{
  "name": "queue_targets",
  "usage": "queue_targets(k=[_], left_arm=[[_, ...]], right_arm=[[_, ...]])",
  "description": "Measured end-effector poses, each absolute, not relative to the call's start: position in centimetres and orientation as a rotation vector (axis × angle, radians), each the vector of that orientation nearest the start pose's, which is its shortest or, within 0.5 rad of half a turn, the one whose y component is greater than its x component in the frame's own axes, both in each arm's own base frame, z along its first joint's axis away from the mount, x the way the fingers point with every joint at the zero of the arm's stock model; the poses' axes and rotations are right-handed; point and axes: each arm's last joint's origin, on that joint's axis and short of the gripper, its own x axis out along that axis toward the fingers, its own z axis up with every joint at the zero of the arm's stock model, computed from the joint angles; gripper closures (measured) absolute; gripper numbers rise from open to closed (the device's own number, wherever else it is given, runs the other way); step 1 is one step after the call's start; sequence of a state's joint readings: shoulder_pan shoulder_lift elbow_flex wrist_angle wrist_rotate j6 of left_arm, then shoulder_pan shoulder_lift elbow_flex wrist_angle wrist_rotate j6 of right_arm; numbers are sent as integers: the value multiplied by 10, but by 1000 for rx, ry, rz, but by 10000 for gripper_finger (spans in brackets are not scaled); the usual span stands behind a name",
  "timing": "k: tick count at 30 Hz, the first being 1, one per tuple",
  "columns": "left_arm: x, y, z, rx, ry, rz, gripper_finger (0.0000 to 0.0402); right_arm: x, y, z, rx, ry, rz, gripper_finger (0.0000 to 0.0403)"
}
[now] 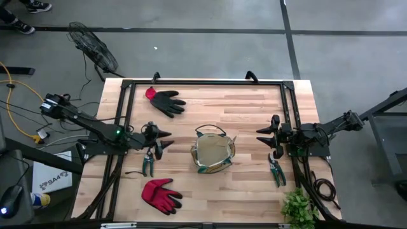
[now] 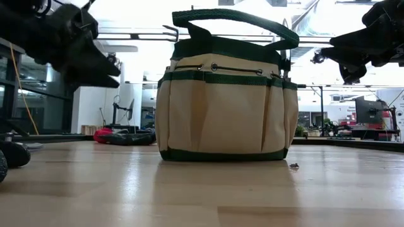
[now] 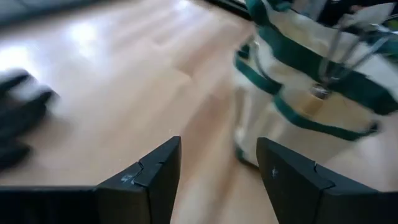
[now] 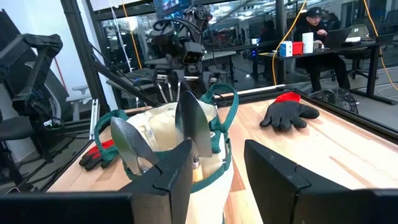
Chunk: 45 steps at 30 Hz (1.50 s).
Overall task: Pick & Place Garden tools in Gardening bag
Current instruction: Put the green shear scissors into the gardening bag
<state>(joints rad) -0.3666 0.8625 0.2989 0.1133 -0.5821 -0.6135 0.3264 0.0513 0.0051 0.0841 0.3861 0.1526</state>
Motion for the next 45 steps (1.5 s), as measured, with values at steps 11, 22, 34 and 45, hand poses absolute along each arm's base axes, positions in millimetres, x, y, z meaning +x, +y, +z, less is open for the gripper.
queue_targets(k=[11, 22, 34, 45], left_arm=[[152, -51, 166, -1117, 595, 336, 197], [148, -51, 183, -1195, 751, 461, 197], [130, -44, 203, -1061, 927, 681, 197], [121, -41, 179, -1058, 996, 750, 197]], right_arm=[[97, 21, 169, 165, -40, -57, 266], [97, 21, 169, 165, -40, -57, 266], [97, 21, 169, 166, -40, -57, 266], [97, 21, 169, 165, -40, -57, 266]])
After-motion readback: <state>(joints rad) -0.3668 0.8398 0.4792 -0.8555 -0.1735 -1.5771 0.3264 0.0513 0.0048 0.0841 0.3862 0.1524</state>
